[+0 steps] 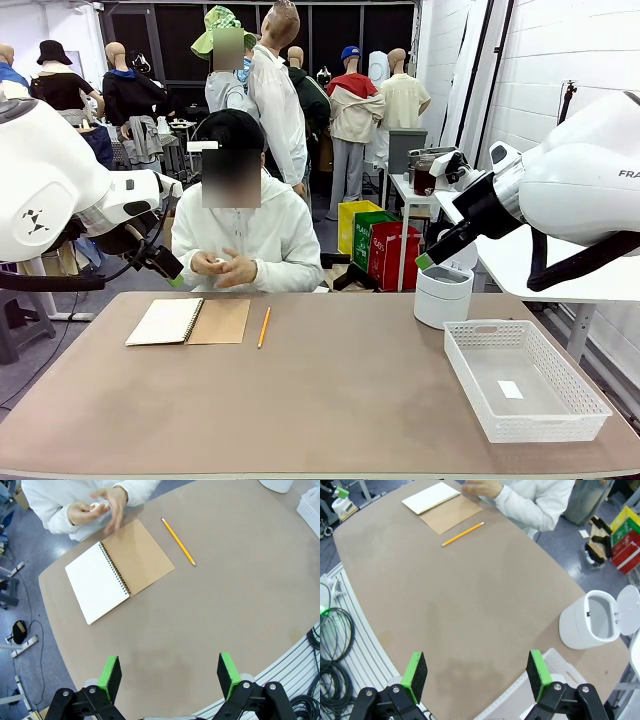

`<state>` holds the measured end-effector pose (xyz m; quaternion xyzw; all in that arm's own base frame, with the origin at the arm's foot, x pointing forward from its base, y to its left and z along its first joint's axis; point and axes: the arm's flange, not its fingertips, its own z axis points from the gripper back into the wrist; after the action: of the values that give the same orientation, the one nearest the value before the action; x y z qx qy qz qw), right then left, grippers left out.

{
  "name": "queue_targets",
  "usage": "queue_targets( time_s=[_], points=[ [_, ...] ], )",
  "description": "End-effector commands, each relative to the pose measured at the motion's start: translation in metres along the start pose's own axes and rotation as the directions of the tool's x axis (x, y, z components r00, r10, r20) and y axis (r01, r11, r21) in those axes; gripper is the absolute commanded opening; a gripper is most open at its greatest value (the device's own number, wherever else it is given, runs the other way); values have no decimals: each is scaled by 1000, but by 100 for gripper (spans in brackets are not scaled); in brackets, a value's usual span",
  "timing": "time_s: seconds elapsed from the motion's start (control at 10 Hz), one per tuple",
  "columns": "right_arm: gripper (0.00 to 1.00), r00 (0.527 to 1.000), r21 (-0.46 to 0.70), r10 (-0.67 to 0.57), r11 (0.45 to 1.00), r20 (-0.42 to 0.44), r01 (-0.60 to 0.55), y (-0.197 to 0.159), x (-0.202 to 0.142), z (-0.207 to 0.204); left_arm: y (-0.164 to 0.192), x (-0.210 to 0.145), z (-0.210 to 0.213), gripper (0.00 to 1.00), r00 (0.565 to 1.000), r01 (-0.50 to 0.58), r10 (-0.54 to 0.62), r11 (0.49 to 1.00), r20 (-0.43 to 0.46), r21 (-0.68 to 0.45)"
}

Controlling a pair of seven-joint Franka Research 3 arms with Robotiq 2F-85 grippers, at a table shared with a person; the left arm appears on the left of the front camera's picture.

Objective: Sort the paper based on its condition.
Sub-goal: If a person hands you a paper, place it in the Organizing basket , and if it's crumpled, put it in the Trash can.

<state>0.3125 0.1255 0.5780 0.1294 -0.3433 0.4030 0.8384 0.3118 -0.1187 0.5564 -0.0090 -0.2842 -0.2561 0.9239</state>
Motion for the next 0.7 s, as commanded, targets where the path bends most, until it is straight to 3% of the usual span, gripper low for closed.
queue_targets(
  time_s=[0.0,0.6],
  points=[
    [100,1000,4,-4,1000,2,4,0,0,0,1,0,1,100,1000,-4,4,1000,7,0],
    [100,1000,4,-4,1000,2,4,0,0,0,1,0,1,100,1000,-4,4,1000,7,0]
  ],
)
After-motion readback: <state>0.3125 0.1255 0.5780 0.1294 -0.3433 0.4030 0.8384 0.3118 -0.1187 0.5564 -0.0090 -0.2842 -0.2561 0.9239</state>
